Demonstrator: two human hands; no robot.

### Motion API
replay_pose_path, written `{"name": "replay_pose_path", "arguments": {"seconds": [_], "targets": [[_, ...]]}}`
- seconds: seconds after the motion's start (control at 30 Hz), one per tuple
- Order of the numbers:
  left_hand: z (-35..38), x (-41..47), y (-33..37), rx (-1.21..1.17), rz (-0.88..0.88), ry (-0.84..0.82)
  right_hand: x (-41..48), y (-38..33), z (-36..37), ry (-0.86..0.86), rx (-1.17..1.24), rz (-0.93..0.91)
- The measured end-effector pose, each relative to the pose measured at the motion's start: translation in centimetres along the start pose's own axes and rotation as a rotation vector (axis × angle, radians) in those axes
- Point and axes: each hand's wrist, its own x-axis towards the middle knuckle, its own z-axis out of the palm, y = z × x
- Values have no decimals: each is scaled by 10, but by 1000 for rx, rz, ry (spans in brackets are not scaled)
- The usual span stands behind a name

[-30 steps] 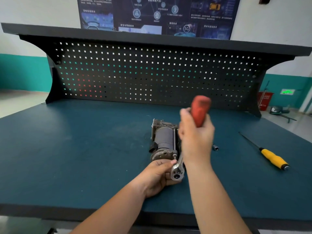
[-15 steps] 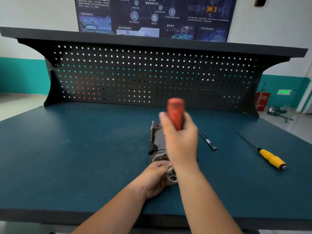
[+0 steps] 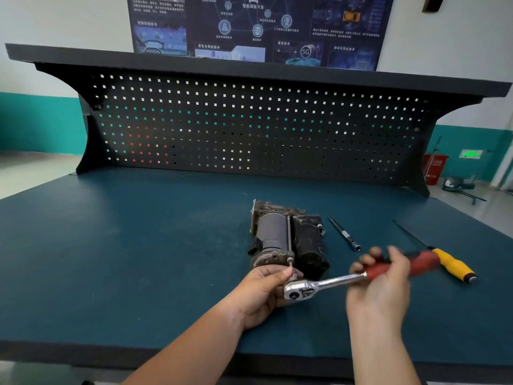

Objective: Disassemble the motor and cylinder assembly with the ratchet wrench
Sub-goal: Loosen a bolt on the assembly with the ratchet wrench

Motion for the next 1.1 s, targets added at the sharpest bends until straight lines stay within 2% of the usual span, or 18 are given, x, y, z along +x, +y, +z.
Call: {"name": "replay_pose_path", "arguments": {"seconds": [0.07,0.23,0.33,0.43,0.5,0.57,0.63,0.77,0.93,1.1], "targets": [[0,1,0,-9,-9,-11,-7,-3,19,-152,-94,-75],[2,2,-3,-19,2,2,-26,3,60,-721,-501,-159],[3,1,-4,9,30,-11,-39,21,71,-914,-743,-235],[2,-4,-2,68,70,-29,-52,44,71,-1104,-1000,-443],[2,-6,0,70,82,-26,-56,51,72,-1151,-1101,-527],[3,-7,1,65,96,-35,-54,51,71,-1111,-1057,-524],[3,-6,0,68,93,-50,-53,45,69,-1009,-903,-435],[1,-3,-1,37,44,-68,-44,28,56,-698,-594,-292],[2,-1,-2,-12,25,-23,-26,9,33,-352,-208,-252],[1,-1,-1,-12,19,-23,-5,2,4,24,21,-88]]}}
